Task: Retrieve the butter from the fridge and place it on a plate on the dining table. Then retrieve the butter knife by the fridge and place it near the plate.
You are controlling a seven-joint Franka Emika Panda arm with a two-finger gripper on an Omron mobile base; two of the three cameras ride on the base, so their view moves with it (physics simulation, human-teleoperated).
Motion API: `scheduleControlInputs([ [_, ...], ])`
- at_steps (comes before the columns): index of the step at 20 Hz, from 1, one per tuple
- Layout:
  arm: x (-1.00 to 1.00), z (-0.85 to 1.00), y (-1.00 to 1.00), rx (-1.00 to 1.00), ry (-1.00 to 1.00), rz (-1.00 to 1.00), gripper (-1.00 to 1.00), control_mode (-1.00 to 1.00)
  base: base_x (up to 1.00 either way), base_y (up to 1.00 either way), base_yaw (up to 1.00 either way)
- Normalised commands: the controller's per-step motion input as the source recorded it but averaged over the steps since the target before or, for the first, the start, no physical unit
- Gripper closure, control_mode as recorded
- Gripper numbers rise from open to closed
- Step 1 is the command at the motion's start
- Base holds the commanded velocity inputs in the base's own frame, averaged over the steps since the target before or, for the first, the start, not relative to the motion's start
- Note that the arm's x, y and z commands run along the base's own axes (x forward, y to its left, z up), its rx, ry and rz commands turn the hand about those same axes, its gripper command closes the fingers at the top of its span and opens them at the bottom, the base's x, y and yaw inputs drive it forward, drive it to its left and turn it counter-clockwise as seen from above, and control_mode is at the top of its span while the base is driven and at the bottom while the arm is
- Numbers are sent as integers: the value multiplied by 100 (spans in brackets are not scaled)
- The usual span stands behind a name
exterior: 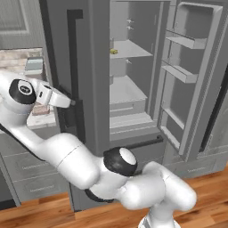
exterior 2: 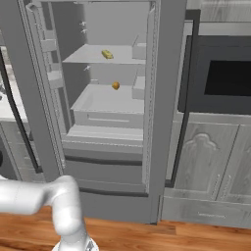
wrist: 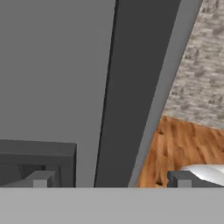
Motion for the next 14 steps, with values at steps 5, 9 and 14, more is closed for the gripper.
scheduleControlInputs([
  [5,-55,-3,-1,5,0,17,-100,-100,0,0,0],
  [9,-100,-6,-14,6,-7,22,-100,-100,0,0,0],
  [14,-100,-19,-91,25,-8,30,-100,-100,0,0,0],
])
